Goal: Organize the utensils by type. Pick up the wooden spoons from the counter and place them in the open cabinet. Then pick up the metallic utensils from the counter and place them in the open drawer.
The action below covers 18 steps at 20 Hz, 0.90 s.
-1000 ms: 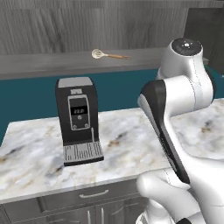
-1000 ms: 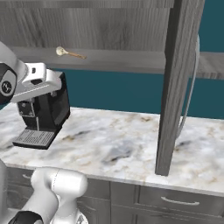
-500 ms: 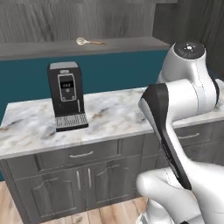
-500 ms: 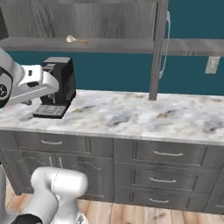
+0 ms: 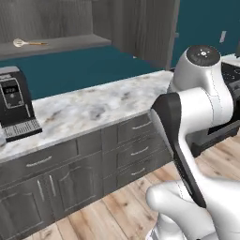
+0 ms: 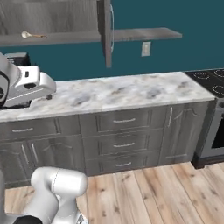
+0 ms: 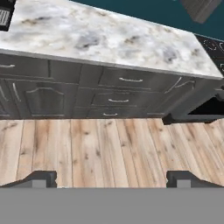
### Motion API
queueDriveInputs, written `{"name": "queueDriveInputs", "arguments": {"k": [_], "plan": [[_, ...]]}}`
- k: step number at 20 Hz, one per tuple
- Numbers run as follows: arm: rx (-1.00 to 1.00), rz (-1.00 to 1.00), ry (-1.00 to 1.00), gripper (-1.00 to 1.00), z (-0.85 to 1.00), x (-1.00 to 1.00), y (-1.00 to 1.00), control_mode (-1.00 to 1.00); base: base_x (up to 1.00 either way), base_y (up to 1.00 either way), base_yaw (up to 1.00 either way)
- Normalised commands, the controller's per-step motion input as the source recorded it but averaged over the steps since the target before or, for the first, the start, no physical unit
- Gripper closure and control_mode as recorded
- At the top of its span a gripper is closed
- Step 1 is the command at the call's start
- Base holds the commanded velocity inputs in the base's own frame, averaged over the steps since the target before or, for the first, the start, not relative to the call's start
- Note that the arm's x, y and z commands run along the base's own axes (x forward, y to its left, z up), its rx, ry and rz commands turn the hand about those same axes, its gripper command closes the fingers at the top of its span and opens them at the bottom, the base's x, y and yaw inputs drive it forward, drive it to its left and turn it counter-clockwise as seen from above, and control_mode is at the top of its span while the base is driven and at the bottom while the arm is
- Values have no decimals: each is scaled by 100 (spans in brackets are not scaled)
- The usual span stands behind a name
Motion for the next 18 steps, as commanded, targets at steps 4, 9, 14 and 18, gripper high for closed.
{"name": "queueDriveInputs", "arguments": {"k": [4, 9, 14, 18], "plan": [[0, 0, 0, -100, 0, 0, 0, 100, -3, -77, -48], [0, 0, 0, -100, 0, 0, 0, 100, 0, -77, -45], [0, 0, 0, -100, 0, 0, 0, 100, 5, -80, -33], [0, 0, 0, -100, 0, 0, 0, 100, 40, -77, -17]]}}
